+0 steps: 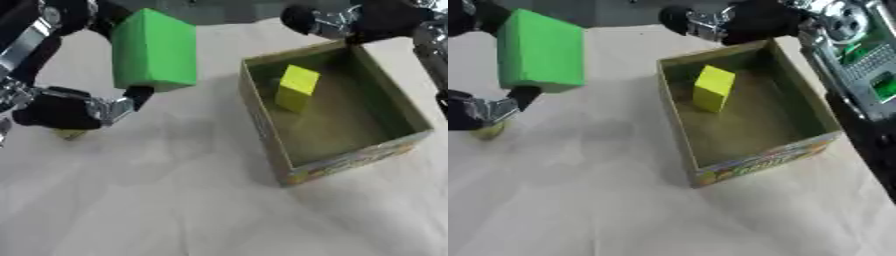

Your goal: Pick up the objects with one hand, pass them to the other hand, and then place them into the box on the other side of the table.

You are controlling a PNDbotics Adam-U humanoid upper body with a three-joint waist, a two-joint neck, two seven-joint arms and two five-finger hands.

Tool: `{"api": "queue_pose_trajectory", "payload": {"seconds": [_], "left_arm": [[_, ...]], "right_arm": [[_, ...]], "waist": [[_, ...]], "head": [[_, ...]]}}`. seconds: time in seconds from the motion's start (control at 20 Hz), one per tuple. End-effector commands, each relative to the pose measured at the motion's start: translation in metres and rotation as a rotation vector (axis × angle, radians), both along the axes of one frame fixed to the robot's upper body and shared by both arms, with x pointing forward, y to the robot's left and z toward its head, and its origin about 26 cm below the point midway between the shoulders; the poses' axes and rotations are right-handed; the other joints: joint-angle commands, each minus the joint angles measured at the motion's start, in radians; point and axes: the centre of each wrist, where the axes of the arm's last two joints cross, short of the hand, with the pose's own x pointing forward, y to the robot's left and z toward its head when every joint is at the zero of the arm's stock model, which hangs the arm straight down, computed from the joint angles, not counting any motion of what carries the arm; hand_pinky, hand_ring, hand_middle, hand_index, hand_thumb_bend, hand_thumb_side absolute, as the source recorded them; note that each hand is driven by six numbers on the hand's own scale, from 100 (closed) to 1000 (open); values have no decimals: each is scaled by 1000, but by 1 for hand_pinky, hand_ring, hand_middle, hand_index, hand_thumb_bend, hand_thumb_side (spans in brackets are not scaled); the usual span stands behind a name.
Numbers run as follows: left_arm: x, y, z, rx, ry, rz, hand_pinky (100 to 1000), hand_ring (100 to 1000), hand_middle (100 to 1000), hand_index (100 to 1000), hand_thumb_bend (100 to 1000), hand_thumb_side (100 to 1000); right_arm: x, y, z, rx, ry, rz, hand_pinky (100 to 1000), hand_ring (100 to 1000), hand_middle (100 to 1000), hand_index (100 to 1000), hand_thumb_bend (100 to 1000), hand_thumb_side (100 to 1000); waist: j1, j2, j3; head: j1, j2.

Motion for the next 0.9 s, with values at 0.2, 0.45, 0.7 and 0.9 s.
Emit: {"api": "queue_pose_trajectory", "payload": {"seconds": [0.2,0.45,0.7,0.9], "left_arm": [[4,-4,3,-3,-10,11,720,562,469,565,100,109],[8,-8,-1,-16,21,27,719,559,466,563,100,121],[11,-13,-4,-32,48,56,718,555,463,566,100,130],[12,-16,-6,-30,56,64,717,556,463,566,100,129]], "right_arm": [[-7,12,11,-48,-76,27,959,817,826,866,462,462],[-8,23,12,-75,-126,36,974,823,825,862,483,440],[-8,33,9,-121,-166,30,1000,838,834,867,493,447],[-7,38,8,-182,-189,36,1000,857,843,871,504,454]], "waist": [[-2,-47,0],[-2,-49,0],[-2,-51,1],[-2,-53,0]], "head": [[0,7],[-1,10],[-2,13],[-3,15]]}}
